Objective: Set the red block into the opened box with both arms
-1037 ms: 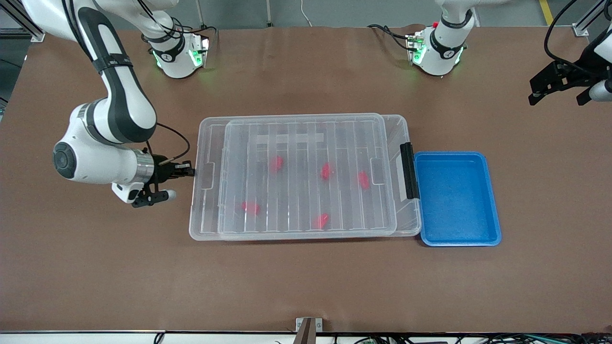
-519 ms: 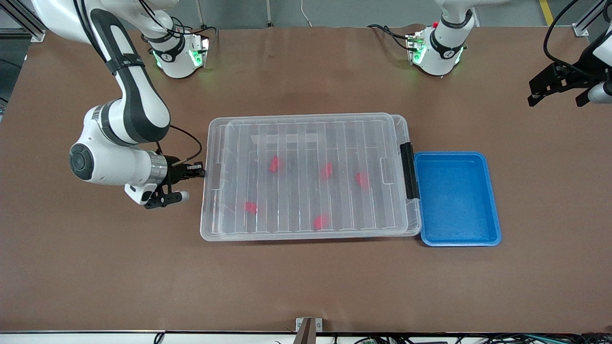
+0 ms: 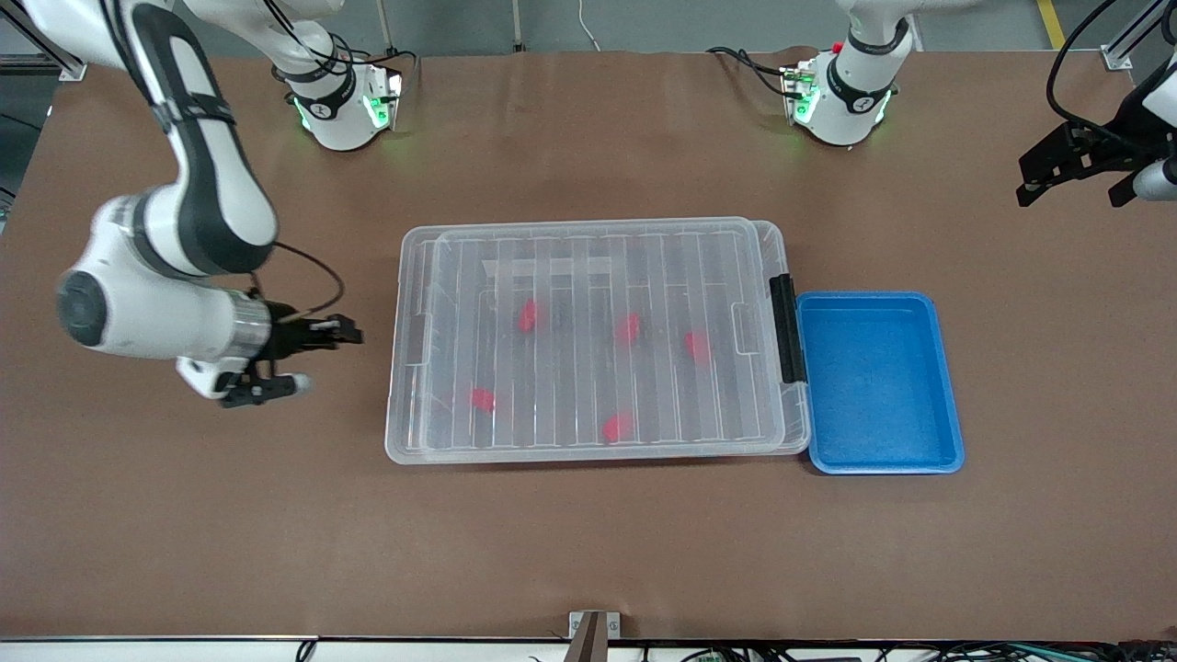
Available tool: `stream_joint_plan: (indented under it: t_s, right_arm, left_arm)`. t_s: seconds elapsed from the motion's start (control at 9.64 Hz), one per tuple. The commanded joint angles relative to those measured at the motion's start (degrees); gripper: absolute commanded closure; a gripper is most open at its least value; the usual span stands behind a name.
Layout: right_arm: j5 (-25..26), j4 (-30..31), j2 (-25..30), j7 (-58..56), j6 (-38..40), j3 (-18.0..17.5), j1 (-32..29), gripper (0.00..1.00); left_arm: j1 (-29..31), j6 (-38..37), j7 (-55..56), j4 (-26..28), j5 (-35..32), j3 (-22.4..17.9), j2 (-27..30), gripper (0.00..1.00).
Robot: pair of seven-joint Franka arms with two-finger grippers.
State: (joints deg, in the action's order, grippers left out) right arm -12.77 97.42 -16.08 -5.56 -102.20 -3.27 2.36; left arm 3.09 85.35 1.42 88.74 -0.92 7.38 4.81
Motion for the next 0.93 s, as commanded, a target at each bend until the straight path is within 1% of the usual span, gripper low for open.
stream_joint_plan:
  t_s: [0.0, 0.1, 0.31, 0.41, 0.52, 0.62, 0.73, 0.83]
  right_arm:
    - [6.6, -6.33, 5.69, 8.93, 8.22, 0.98, -2.44, 0.0]
    - [7.75, -7.06, 8.84, 12.38, 8.33, 2.64, -3.58, 0.0]
    - [7.76, -8.99, 12.19, 12.06, 10.16, 6.77, -3.94, 0.0]
    - [7.67, -11.44, 12.91, 11.8, 12.36, 8.53, -3.86, 0.0]
    - [7.67, -13.72, 15.7, 11.97, 18.99, 8.46, -4.03, 0.0]
    - [7.76, -12.7, 18.86, 11.89, 20.27, 7.94, -4.64, 0.0]
    - [8.98, -12.26, 19.68, 10.41, 20.37, 7.15, -5.43, 0.0]
    - [10.38, -13.3, 19.34, 5.08, 20.03, 6.62, -7.44, 0.0]
  left_arm:
    - [0.08, -0.01, -0.37, -0.93, 0.04, -0.09, -1.65, 0.0]
    - [0.08, -0.27, -0.37, -1.03, -0.04, -0.09, -1.91, 0.0]
    - [-0.18, -0.62, -0.37, -0.94, -0.74, 0.0, -1.91, 0.0]
    - [-0.27, -0.97, -0.45, -0.94, -1.79, 0.26, -1.91, 0.0]
    - [-0.27, -1.15, -0.45, -0.94, -1.71, 0.35, -1.91, 0.0]
    - [-0.19, -1.15, -0.98, -0.94, -1.71, 0.44, -1.91, 0.0]
    - [-0.19, -1.24, -1.24, -0.94, -1.71, 0.44, -1.91, 0.0]
    - [-0.36, -1.5, -1.25, -0.85, -1.71, 0.44, -1.91, 0.0]
